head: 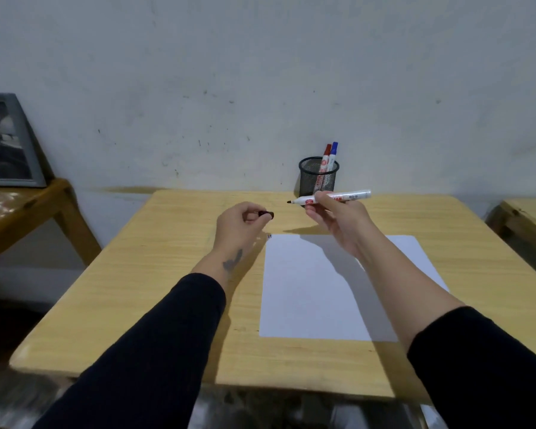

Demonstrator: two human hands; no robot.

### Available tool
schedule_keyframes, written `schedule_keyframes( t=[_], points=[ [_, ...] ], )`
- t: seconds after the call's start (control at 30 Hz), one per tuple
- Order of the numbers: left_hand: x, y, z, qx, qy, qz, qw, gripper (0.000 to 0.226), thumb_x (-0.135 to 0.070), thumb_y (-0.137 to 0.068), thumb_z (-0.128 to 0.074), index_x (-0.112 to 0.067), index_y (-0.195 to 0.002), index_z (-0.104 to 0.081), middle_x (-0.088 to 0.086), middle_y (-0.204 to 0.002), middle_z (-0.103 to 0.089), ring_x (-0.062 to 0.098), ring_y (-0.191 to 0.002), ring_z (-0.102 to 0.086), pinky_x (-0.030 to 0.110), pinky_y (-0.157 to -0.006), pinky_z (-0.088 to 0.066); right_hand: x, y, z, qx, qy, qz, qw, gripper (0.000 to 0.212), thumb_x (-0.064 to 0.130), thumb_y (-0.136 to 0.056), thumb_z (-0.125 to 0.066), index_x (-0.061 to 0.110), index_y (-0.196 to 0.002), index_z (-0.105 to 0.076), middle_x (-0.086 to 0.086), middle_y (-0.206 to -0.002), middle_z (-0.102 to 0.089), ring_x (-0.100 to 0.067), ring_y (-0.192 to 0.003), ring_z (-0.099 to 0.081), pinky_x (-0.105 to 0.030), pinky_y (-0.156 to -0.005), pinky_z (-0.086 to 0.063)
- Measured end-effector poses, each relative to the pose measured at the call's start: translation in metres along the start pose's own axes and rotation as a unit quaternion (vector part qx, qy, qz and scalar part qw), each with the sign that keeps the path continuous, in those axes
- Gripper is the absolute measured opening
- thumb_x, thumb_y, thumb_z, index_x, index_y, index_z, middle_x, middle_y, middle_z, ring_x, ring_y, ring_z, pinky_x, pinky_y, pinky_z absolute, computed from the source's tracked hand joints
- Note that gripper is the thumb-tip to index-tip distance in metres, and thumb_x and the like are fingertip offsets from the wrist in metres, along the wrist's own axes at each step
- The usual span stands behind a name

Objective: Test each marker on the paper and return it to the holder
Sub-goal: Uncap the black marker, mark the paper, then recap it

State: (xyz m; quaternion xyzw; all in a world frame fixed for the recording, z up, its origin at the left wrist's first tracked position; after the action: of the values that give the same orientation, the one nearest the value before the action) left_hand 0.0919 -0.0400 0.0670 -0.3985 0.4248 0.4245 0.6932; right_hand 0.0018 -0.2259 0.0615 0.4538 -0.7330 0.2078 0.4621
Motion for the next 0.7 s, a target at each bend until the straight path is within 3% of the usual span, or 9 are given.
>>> schedule_keyframes(
  t=[0.2, 0.37, 0.57, 0.7],
  points=[
    [-0.050, -0.008, -0.009, 0.031, 0.096, -0.049, 0.994, 0.016, -0.014, -0.084, -0.070, -0.017, -0.099, -0.072, -0.007, -0.077, -0.066, 0.002, -0.072, -0.058, 0.003, -0.061, -0.042, 0.042, 0.016, -0.011, 0.040, 0.020, 0.046, 0.998, 0.004, -0.001, -0.088, -0.063, 0.000, -0.089, -0.059, -0.021, -0.097, -0.066, -0.025, -0.084, -0.068, -0.028, -0.084, -0.058],
    [-0.066, -0.005, -0.025, 0.071, 0.105, -0.057, 0.990, 0.015, -0.014, -0.085, -0.067, -0.023, -0.096, -0.072, 0.004, -0.090, -0.073, 0.009, -0.079, -0.062, 0.018, -0.069, -0.047, 0.056, 0.022, -0.009, 0.052, 0.012, 0.066, 0.996, 0.012, -0.004, -0.086, -0.064, -0.002, -0.096, -0.058, -0.024, -0.104, -0.063, -0.023, -0.080, -0.070, -0.026, -0.078, -0.060],
    [-0.072, 0.003, -0.034, 0.093, 0.110, -0.068, 0.987, 0.013, -0.014, -0.086, -0.067, -0.025, -0.091, -0.072, -0.004, -0.080, -0.071, 0.007, -0.075, -0.064, 0.016, -0.065, -0.049, 0.055, 0.027, -0.005, 0.070, 0.018, 0.065, 0.995, 0.022, -0.008, -0.085, -0.063, 0.001, -0.103, -0.057, -0.016, -0.094, -0.068, -0.017, -0.074, -0.073, -0.027, -0.082, -0.060],
    [-0.074, 0.005, -0.033, 0.092, 0.111, -0.072, 0.987, 0.013, -0.013, -0.084, -0.069, -0.020, -0.094, -0.074, -0.003, -0.078, -0.071, 0.006, -0.072, -0.064, 0.012, -0.061, -0.050, 0.055, 0.029, -0.004, 0.083, 0.022, 0.068, 0.994, 0.027, -0.007, -0.084, -0.064, -0.003, -0.110, -0.058, -0.016, -0.099, -0.069, -0.020, -0.085, -0.071, -0.026, -0.085, -0.058]
  ],
)
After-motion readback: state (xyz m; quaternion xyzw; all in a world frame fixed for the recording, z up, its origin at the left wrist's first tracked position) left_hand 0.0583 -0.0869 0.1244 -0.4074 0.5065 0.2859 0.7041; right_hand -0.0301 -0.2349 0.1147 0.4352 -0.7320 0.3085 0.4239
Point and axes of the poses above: each hand's wrist, its own y-axis away from the middle knuckle, its own z-axis out of the back of the hand, x = y × z, the point moved 9 cm from there along -y, towards the middle knuckle
